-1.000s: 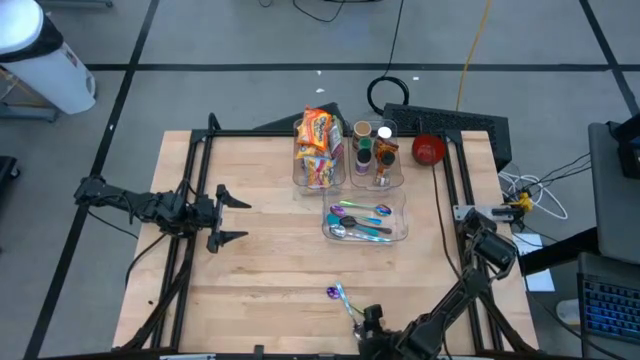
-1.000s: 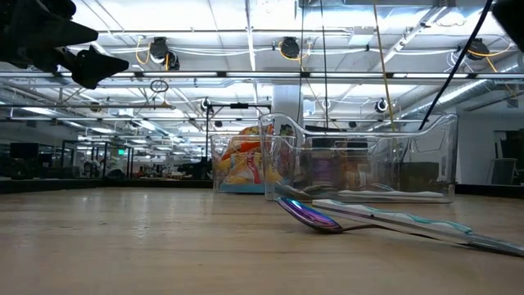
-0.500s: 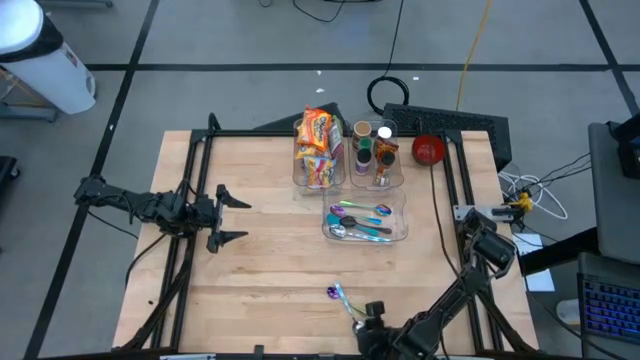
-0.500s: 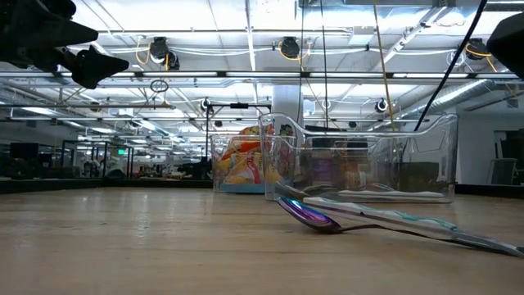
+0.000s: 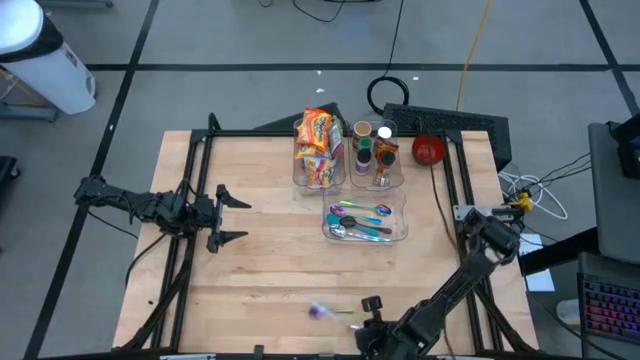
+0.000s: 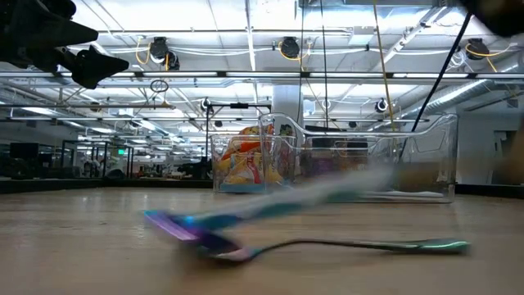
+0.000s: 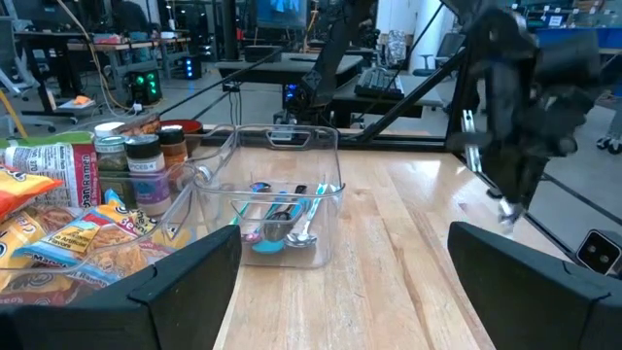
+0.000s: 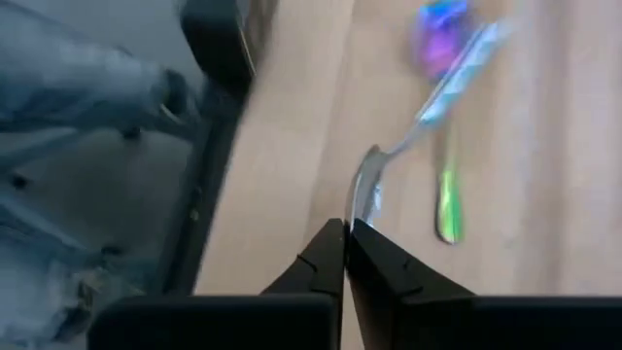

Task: Pick & Place Food Item
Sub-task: Put the blue white patterned spoon into the bottom transparent bin, then put the blue green spoon into the bottom transparent bin

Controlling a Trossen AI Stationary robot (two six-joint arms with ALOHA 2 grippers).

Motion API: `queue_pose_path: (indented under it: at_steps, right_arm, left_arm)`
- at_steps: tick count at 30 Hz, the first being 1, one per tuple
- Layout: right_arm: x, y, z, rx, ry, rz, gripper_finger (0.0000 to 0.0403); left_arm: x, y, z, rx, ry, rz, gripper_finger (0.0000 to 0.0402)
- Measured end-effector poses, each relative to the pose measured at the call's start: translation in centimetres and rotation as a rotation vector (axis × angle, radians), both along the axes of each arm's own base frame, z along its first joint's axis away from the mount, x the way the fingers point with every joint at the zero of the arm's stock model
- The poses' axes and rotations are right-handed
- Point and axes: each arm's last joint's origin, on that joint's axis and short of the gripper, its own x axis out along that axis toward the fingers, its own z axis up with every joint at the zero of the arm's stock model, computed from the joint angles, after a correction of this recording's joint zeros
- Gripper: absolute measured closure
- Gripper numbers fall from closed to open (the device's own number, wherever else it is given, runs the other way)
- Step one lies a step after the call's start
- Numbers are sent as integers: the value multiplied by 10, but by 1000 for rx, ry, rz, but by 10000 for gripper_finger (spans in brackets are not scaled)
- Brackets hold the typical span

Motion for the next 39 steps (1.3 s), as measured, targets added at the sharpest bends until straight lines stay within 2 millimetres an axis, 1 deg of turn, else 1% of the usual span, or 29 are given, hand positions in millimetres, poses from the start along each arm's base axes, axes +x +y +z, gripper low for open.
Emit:
queue_pose_path:
  at_steps: [2,6,8,10,13,16,18,21,23,25,29,32,34,36,39]
  right_arm:
    - [-5,0,18,-17,-64,25,402]
    - [-17,-4,45,-139,-179,62,403]
    - [-23,-9,57,-220,-236,35,403]
    - [-28,-17,66,-320,-291,-17,403]
    - [-34,-33,67,-453,-343,-81,403]
    - [-39,-55,64,-509,-345,-118,403]
    - [-42,-75,60,-535,-331,-149,403]
    - [-49,-112,52,-557,-294,-219,403]
    - [-57,-137,47,-548,-277,-278,403]
    - [-65,-159,44,-485,-241,-322,403]
    - [-77,-191,41,-310,-208,-371,403]
    - [-84,-207,40,-210,-258,-416,401]
    - [-88,-217,40,-163,-316,-451,388]
    - [-91,-223,41,-123,-365,-463,364]
    - [-96,-230,42,-73,-423,-486,313]
  left_arm:
    - [0,0,0,0,0,0,27]
    - [0,0,0,0,0,0,27]
    - [0,0,0,0,0,0,27]
    - [0,0,0,0,0,0,27]
    - [0,0,0,0,0,0,27]
    - [0,0,0,0,0,0,27]
    - [0,0,0,0,0,0,27]
    - [0,0,0,0,0,0,27]
    - [0,0,0,0,0,0,27]
    - [0,0,0,0,0,0,27]
    - [0,0,0,0,0,0,27]
    - [0,0,0,0,0,0,27]
    - [0,0,0,0,0,0,27]
    - [0,0,0,0,0,0,27]
    - [0,0,0,0,0,0,27]
